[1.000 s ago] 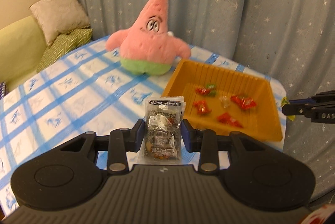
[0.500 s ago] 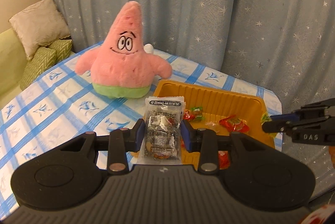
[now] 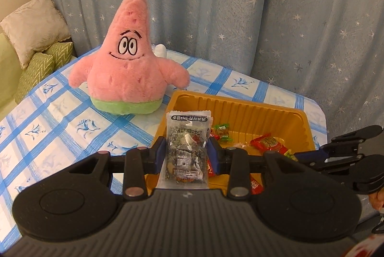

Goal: Organize snacks
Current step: 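Open both tools to drop the packet and yellow candy into the tray, then move both open tools back toward the remaining snacks on the table, then grasp the brown-wrapped candy with the right tool while the left tool approaches the snack bar, then close the left tool on the green-edged snack bar and lift it, then carry the snack bar and brown candy over the orange tray with both tools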

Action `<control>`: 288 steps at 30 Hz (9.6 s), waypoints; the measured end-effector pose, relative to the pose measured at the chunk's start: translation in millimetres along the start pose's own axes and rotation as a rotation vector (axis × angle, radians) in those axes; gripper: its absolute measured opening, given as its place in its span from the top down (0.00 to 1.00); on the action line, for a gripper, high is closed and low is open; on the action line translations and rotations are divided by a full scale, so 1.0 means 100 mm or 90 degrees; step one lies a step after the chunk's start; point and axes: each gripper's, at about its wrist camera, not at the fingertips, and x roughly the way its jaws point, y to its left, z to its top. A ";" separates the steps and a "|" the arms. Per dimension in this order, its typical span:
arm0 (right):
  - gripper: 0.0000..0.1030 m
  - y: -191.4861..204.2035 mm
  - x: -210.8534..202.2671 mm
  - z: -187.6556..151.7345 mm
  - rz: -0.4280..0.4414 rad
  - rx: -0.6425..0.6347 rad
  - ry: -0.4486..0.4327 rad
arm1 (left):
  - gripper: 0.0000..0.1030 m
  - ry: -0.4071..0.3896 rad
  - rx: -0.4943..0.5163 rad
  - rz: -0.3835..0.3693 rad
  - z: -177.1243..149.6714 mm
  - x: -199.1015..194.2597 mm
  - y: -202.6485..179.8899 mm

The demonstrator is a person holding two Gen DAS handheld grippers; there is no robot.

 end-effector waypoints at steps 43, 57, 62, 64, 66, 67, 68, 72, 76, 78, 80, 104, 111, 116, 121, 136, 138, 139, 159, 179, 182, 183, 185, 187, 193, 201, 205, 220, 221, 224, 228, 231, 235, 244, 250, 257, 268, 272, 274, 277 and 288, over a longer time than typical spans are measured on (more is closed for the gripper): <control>0.66 -0.13 0.07 0.09 0.002 0.064 -0.007 | 0.67 0.054 0.030 -0.006 0.06 0.56 0.02; 0.65 -0.17 -0.04 0.06 -0.010 0.084 -0.028 | 0.64 0.070 0.040 -0.018 0.02 0.66 -0.07; 0.64 -0.12 -0.13 0.02 -0.013 0.082 -0.037 | 0.57 0.062 0.033 -0.028 -0.05 0.50 -0.08; 0.62 -0.10 -0.18 0.00 -0.012 0.082 -0.043 | 0.57 0.059 0.029 -0.032 -0.08 0.42 -0.08; 0.56 -0.07 -0.23 -0.02 -0.013 0.081 -0.049 | 0.56 0.056 0.024 -0.035 -0.10 0.33 -0.07; 0.50 -0.06 -0.26 -0.03 -0.013 0.081 -0.053 | 0.56 0.056 0.020 -0.035 -0.12 0.29 -0.06; 0.47 -0.04 -0.29 -0.05 -0.014 0.080 -0.056 | 0.54 0.054 0.016 -0.035 -0.14 0.24 -0.06; 0.41 0.01 -0.40 -0.09 -0.016 0.084 -0.070 | 0.52 0.051 0.000 -0.031 -0.21 0.05 -0.05; 0.37 0.05 -0.51 -0.15 -0.013 0.092 -0.079 | 0.51 0.046 -0.007 -0.025 -0.31 -0.16 -0.05; 0.36 0.09 -0.58 -0.19 -0.014 0.093 -0.083 | 0.50 0.045 -0.013 -0.024 -0.36 -0.26 -0.06; 0.35 0.12 -0.64 -0.24 -0.012 0.097 -0.089 | 0.50 0.045 -0.021 -0.024 -0.41 -0.36 -0.05; 0.33 0.71 -0.92 -0.76 0.020 0.064 -0.072 | 0.47 0.055 -0.060 0.002 -1.13 -1.09 -0.01; 0.33 0.89 -0.87 -0.88 0.037 0.048 -0.050 | 0.47 0.063 -0.078 0.011 -1.30 -1.19 0.04; 0.33 1.00 -0.81 -0.93 0.048 0.033 -0.032 | 0.47 0.068 -0.084 0.027 -1.40 -1.25 0.07; 0.33 1.07 -0.73 -0.98 0.062 0.022 -0.015 | 0.46 0.079 -0.095 0.038 -1.51 -1.27 0.11; 0.33 1.24 -0.46 -1.09 0.071 -0.017 0.016 | 0.43 0.108 -0.098 0.055 -1.71 -1.20 0.09; 0.33 1.26 -0.43 -1.10 0.073 -0.023 0.018 | 0.42 0.112 -0.099 0.056 -1.73 -1.18 0.09; 0.33 1.26 -0.41 -1.10 0.073 -0.025 0.020 | 0.42 0.114 -0.100 0.057 -1.74 -1.17 0.09; 0.33 1.28 -0.04 -1.07 0.072 -0.055 0.037 | 0.42 0.143 -0.106 0.094 -1.87 -0.78 0.12; 0.34 1.18 0.22 -0.91 0.071 -0.057 0.042 | 0.41 0.158 -0.093 0.112 -1.82 -0.36 0.20; 0.34 1.19 0.26 -0.88 0.075 -0.064 0.043 | 0.41 0.159 -0.095 0.116 -1.82 -0.37 0.24; 0.34 1.20 0.28 -0.87 0.076 -0.067 0.044 | 0.41 0.160 -0.097 0.117 -1.83 -0.37 0.25; 0.34 1.22 0.30 -0.85 0.081 -0.074 0.045 | 0.41 0.161 -0.103 0.122 -1.84 -0.39 0.30; 0.34 1.25 0.33 -0.84 0.085 -0.085 0.046 | 0.41 0.162 -0.111 0.129 -1.86 -0.42 0.36; 0.34 1.33 0.41 -0.80 0.096 -0.109 0.052 | 0.41 0.167 -0.139 0.163 -1.94 -0.48 0.59; 0.34 1.43 0.48 -0.78 0.106 -0.142 0.056 | 0.41 0.160 -0.159 0.194 -1.96 -0.53 0.83; 0.34 1.47 0.52 -0.79 0.112 -0.179 0.051 | 0.41 0.158 -0.154 0.184 -1.97 -0.57 0.83; 0.77 1.60 0.77 -0.88 0.108 -0.309 0.061 | 0.41 0.107 -0.145 0.114 -1.79 -0.72 0.70; 0.77 1.59 0.78 -0.86 0.104 -0.300 0.059 | 0.41 0.107 -0.142 0.113 -1.77 -0.69 0.69; 0.77 1.55 0.81 -0.80 0.091 -0.251 0.051 | 0.41 0.104 -0.134 0.111 -1.73 -0.58 0.66; 0.77 1.51 0.83 -0.75 0.082 -0.206 0.036 | 0.42 0.104 -0.127 0.115 -1.66 -0.39 0.66; 0.77 1.50 0.83 -0.74 0.076 -0.190 0.026 | 0.48 0.109 -0.129 0.116 -1.61 -0.24 0.68; 0.77 1.49 0.82 -0.75 0.070 -0.173 0.021 | 0.54 0.111 -0.123 0.119 -1.55 -0.10 0.70; 0.72 1.49 0.80 -0.78 0.076 -0.164 0.024 | 0.74 0.118 -0.087 0.083 -1.63 -0.11 0.71; 0.71 1.51 0.80 -0.78 0.073 -0.176 0.026 | 0.75 0.132 -0.078 0.061 -1.76 -0.27 0.77; 0.71 1.55 0.83 -0.78 0.058 -0.183 0.024 | 0.70 0.141 -0.108 0.078 -1.77 -0.25 0.79; 0.77 1.63 0.83 -0.81 0.030 -0.208 0.023 | 0.74 0.149 -0.082 0.098 -1.74 -0.15 0.71; 0.79 1.63 0.81 -0.82 0.030 -0.209 0.028 | 0.75 0.152 -0.075 0.090 -1.75 -0.18 0.67; 0.79 1.63 0.81 -0.82 0.031 -0.209 0.031 | 0.75 0.153 -0.074 0.087 -1.76 -0.19 0.65; 0.79 1.62 0.79 -0.83 0.035 -0.204 0.034 | 0.75 0.153 -0.076 0.081 -1.78 -0.22 0.63; 0.80 1.53 0.55 -0.86 0.070 -0.152 0.039 | 0.75 0.128 -0.079 0.058 -1.69 -0.48 0.54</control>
